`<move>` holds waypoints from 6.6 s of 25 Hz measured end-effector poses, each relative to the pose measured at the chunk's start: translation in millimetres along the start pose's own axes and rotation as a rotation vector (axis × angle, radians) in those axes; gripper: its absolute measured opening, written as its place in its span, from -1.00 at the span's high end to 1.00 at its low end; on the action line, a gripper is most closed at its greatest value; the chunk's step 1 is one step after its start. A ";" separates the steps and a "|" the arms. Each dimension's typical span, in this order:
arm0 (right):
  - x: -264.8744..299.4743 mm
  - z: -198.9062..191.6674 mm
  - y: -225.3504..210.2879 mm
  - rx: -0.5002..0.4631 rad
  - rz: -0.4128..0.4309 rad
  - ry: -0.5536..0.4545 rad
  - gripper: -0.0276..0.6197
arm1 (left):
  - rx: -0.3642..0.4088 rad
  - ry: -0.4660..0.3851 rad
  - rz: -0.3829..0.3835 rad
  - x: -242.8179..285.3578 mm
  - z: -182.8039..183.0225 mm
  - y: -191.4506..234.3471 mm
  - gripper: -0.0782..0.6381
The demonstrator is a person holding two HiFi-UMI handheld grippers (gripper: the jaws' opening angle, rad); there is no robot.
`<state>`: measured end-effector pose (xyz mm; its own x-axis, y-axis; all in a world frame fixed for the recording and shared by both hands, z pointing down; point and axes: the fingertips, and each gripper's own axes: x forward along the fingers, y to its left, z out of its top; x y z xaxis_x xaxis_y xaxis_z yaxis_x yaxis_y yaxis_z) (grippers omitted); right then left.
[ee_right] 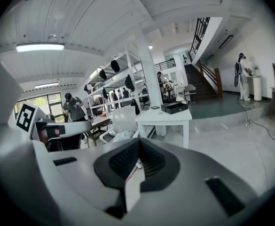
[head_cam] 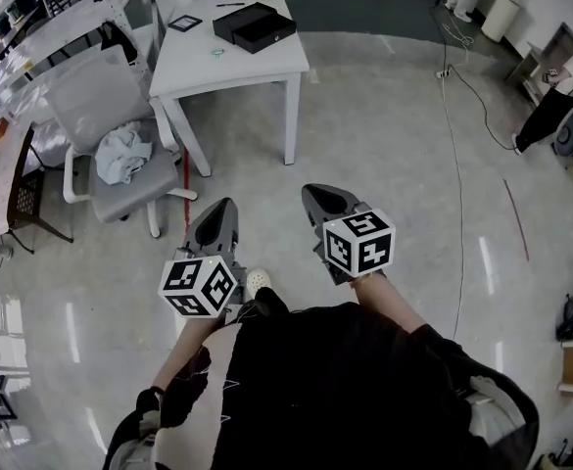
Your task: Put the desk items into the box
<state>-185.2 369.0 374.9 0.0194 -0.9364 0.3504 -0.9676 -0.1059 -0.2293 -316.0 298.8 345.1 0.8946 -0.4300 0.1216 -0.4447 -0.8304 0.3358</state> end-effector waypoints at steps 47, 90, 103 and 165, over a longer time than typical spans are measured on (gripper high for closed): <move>249.8 86.4 -8.2 0.074 0.029 0.053 0.91 | -0.039 0.053 0.028 136.9 86.9 206.6 0.75; 430.2 217.8 -108.8 -0.016 0.147 0.042 0.91 | -0.060 -0.063 0.135 311.9 174.6 290.4 0.75; 501.5 236.3 -151.9 -0.060 0.225 0.072 0.91 | -0.070 -0.111 0.204 381.9 183.5 322.0 0.75; 682.2 154.5 -174.9 -0.310 0.167 0.465 0.65 | -0.227 0.008 0.352 423.0 156.3 485.0 0.75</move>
<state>36.2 -303.0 513.7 -0.1849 -0.6790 0.7105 -0.9778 0.1994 -0.0639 -160.0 -341.2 413.4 0.6907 -0.6698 0.2724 -0.7030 -0.5339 0.4698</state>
